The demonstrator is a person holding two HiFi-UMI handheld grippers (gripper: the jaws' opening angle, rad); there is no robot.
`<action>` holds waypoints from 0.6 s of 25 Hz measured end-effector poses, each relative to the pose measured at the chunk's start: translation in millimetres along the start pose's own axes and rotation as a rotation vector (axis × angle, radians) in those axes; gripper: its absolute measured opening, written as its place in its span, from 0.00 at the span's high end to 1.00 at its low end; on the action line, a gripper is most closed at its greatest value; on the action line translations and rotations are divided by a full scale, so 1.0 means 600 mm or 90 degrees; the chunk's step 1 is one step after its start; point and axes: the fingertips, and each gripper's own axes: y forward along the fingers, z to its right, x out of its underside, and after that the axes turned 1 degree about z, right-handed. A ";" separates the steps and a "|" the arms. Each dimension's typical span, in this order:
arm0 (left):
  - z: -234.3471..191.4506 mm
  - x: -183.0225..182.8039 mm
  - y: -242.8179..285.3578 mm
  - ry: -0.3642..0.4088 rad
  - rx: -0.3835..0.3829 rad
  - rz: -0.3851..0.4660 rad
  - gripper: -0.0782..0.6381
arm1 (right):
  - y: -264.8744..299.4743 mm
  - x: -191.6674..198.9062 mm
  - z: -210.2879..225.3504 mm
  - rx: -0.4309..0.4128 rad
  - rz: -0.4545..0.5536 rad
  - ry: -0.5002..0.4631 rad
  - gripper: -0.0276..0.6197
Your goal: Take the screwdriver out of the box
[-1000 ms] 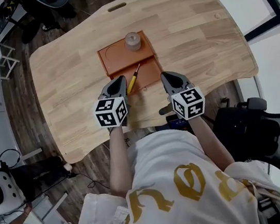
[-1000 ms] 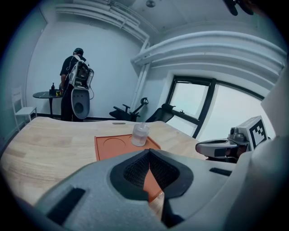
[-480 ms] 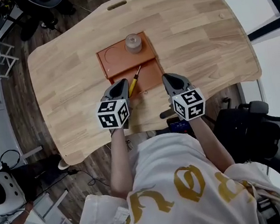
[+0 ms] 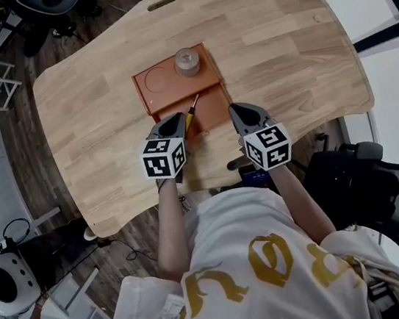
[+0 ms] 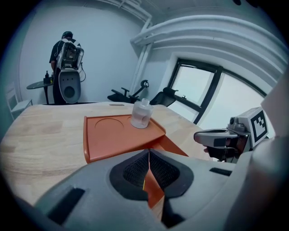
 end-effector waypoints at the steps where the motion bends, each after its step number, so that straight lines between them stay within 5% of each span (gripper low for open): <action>1: -0.001 0.003 0.005 -0.006 0.004 -0.007 0.88 | 0.003 0.001 0.000 -0.002 -0.002 0.000 0.94; 15: -0.003 0.052 0.064 0.052 0.006 -0.153 0.87 | 0.040 0.019 -0.004 -0.042 -0.041 0.000 0.94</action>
